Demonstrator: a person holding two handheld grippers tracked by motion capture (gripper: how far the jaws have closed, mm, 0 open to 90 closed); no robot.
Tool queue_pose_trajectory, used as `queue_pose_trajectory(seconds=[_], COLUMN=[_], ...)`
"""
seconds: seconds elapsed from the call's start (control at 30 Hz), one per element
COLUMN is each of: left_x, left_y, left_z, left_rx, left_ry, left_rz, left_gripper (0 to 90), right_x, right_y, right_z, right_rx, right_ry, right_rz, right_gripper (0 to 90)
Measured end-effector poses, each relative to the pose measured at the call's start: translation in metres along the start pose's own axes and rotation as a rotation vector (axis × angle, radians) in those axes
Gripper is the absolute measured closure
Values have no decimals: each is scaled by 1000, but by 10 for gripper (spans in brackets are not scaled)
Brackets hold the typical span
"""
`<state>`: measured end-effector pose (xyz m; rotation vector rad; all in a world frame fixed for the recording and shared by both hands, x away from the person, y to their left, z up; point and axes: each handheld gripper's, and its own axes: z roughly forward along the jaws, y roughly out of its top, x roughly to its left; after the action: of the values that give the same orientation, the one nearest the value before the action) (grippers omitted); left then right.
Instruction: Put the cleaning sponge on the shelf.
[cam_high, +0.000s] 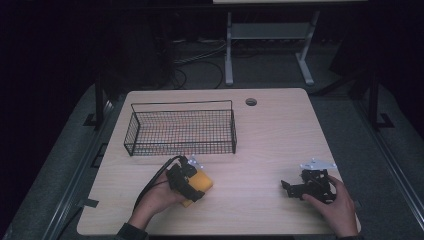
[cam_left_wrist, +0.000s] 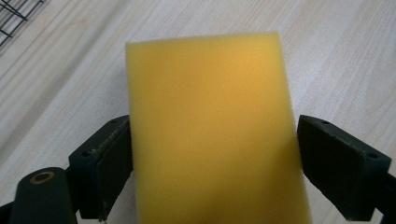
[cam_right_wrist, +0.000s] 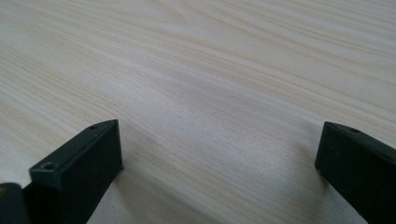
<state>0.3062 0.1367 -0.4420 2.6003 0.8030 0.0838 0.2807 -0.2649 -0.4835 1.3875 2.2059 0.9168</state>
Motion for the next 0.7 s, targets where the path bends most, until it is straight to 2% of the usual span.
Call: queue_pose_trajectory(seconds=[0.3,0.7], left_x=[1,2], left_y=[-1,-1], left_z=[1,-2], left_rx=[13,10], left_ry=[3,4], left_rz=[1,-7], left_gripper=[146,219], right_x=[0,0], right_y=[0,0], right_z=[0,0], right_rx=[0,0], right_ry=[0,0], right_rz=[0,0], right_gripper=[0,0])
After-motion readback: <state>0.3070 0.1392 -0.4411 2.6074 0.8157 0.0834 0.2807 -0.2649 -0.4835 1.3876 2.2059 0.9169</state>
